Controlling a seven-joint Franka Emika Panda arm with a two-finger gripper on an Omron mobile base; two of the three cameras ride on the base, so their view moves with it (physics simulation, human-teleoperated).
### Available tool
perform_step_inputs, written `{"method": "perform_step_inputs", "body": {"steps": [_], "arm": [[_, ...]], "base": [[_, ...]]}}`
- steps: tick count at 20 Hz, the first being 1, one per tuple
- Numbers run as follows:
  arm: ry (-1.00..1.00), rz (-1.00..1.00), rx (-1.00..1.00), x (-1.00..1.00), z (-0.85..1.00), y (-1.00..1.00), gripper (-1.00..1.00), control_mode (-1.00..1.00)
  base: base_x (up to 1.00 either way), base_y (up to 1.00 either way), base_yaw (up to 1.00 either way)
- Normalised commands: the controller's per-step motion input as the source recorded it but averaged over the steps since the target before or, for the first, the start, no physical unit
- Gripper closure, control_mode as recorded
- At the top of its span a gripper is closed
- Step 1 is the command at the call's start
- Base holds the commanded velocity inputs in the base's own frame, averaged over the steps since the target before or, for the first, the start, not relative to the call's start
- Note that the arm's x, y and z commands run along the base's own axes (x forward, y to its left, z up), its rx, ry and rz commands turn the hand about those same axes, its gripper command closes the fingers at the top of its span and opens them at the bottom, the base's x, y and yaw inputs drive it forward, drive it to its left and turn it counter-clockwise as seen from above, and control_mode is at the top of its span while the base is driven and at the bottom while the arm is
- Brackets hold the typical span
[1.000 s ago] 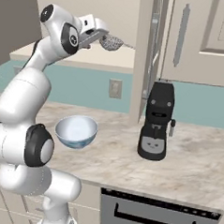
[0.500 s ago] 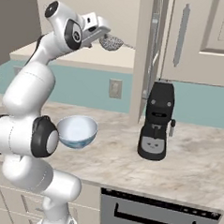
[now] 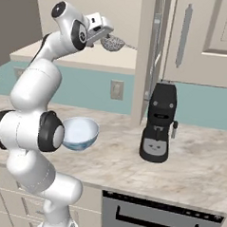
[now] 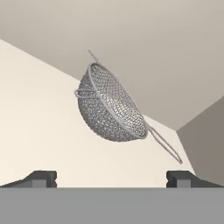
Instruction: Open the cabinet and setup a tea strainer by placing it in the bowl upright.
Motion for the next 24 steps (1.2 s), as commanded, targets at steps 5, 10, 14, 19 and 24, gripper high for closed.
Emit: {"method": "perform_step_inputs", "body": {"steps": [5,10,14,19,24], "arm": [[0.0,0.07,0.0,0.15,-0.12,0.08,-1.0,-1.0],[0.02,0.07,0.0,0.22,-0.11,0.02,-1.0,-1.0],[0.04,0.08,0.0,0.32,-0.02,0.0,-1.0,-1.0],[0.01,0.04,0.0,0.26,0.0,0.0,-1.0,-1.0],[0.0,0.0,0.0,0.19,0.0,0.0,-1.0,-1.0]], "base": [[0.0,0.0,0.0],[0.0,0.0,0.0],[0.0,0.0,0.0],[0.0,0.0,0.0],[0.0,0.0,0.0]]}}
